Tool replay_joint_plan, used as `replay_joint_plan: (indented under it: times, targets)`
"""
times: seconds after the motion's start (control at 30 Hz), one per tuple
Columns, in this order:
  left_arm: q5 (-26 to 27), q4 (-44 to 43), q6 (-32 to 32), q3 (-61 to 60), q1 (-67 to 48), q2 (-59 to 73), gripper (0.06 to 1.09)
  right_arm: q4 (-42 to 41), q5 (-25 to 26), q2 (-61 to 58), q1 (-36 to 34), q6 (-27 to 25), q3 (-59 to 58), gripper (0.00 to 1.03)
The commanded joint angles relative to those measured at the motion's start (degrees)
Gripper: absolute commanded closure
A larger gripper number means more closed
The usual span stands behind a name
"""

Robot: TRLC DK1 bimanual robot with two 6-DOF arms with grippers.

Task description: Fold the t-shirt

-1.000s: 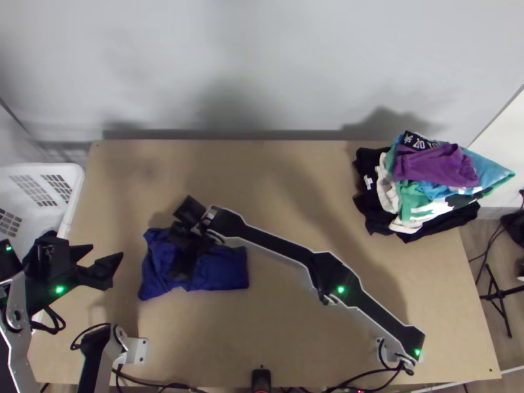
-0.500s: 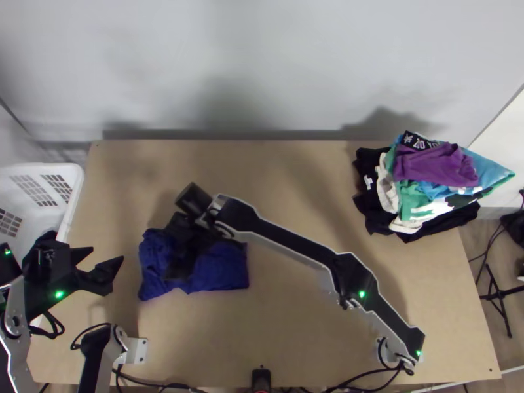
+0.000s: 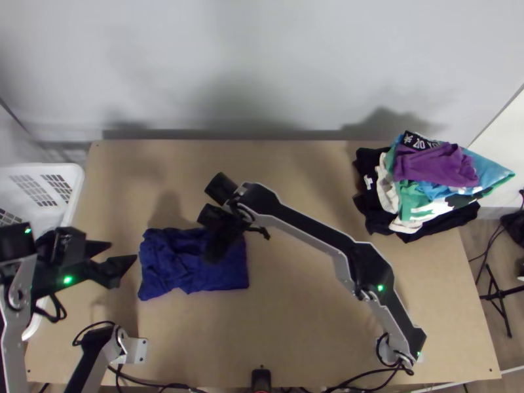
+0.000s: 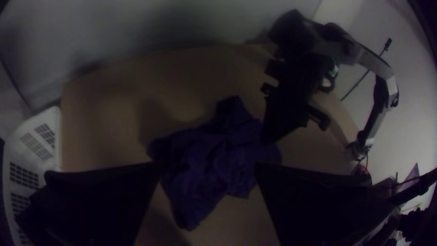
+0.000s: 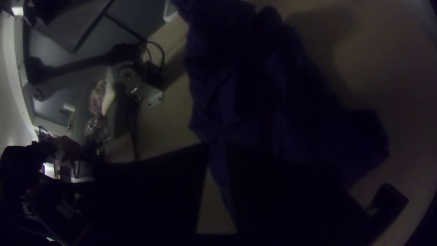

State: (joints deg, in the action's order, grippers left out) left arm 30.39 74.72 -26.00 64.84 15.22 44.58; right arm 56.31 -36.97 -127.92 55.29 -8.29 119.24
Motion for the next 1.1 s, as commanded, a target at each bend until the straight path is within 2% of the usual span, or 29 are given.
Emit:
replay_joint_plan:
  times: [0.0,0.1,0.3,0.47,0.67,0.87,0.97,1.07]
  targets:
    - [-1.0,-3.4,-2.2,0.1,-14.1,7.5,0.11,1.6,0.0,2.9,-3.1,-3.0,-5.1,1.00]
    - [-8.2,-9.1,-0.5,-0.7,-24.8,10.8,0.11,1.7,0.0,5.6,-5.6,-3.0,-8.0,1.00]
    - [-11.3,-18.5,-2.9,-2.3,-37.7,16.8,0.11,1.7,-0.1,10.5,-10.3,-3.6,-13.4,1.00]
    - [-12.9,-27.3,-8.2,-8.1,-37.7,19.3,0.11,1.3,-0.1,14.1,-12.9,-3.7,-17.1,1.00]
    - [-17.6,-35.7,-7.3,-11.4,-39.7,27.7,0.18,1.3,-0.1,17.2,-13.1,-5.0,-20.3,1.00]
    - [-18.7,-35.6,-7.8,-13.2,-40.4,30.8,0.20,1.3,0.0,19.4,-14.9,-5.1,-22.0,1.00]
    - [-18.7,-35.2,-8.1,-14.5,-39.4,29.7,0.29,1.3,0.0,19.6,-15.6,-5.1,-22.0,1.00]
    - [-18.8,-34.9,-8.7,-16.4,-38.4,28.6,0.29,1.3,0.0,19.5,-15.7,-5.1,-21.9,1.00]
